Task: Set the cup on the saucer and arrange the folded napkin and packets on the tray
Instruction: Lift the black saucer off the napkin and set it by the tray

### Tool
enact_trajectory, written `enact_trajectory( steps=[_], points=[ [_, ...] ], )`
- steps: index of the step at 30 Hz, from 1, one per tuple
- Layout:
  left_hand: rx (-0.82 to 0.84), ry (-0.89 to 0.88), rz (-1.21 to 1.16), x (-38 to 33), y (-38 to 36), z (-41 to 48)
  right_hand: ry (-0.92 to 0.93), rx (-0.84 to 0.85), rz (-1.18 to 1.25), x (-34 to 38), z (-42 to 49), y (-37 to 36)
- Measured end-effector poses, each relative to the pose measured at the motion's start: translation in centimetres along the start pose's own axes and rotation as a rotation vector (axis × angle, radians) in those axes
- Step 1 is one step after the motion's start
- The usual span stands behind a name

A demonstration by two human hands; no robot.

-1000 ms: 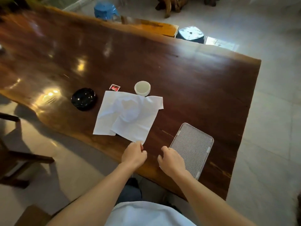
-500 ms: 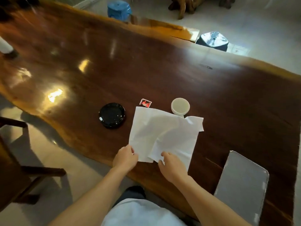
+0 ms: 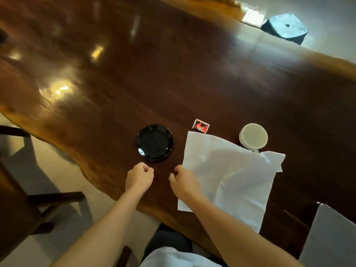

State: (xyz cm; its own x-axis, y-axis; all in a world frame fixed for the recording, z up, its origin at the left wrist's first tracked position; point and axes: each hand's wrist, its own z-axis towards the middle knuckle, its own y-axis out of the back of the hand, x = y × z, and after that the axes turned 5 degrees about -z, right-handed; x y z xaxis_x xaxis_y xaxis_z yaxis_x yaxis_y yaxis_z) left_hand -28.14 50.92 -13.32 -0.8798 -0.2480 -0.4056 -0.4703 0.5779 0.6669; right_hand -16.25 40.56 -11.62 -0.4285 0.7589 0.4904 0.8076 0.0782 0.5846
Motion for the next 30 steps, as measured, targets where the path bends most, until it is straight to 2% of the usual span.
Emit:
enact_trajectory(
  steps=[5,8,10,16,23,30],
  points=[
    [-0.075,0.091,-0.065,-0.1,-0.2,4.2,-0.151,0.050,0.162,1.7,5.6,-1.8],
    [-0.106,0.128,-0.184,-0.2,-0.6,6.2,-0.332,0.202,0.537,2.9,7.8,-2.4],
    [-0.081,0.154,-0.279,-0.4,-0.8,7.0,-0.376,0.232,0.649,3.7,8.7,-2.5],
    [0.021,0.187,-0.540,-0.7,-0.1,7.3,-0.524,0.144,0.811,4.7,9.2,-2.4],
    [0.206,0.153,-0.522,-2.3,0.2,2.0,-0.561,0.095,0.916,1.9,4.1,1.0],
    [0.449,0.042,-0.381,-6.4,-3.7,-4.5,-0.607,-0.064,1.004,-5.0,-2.2,4.4]
  ],
)
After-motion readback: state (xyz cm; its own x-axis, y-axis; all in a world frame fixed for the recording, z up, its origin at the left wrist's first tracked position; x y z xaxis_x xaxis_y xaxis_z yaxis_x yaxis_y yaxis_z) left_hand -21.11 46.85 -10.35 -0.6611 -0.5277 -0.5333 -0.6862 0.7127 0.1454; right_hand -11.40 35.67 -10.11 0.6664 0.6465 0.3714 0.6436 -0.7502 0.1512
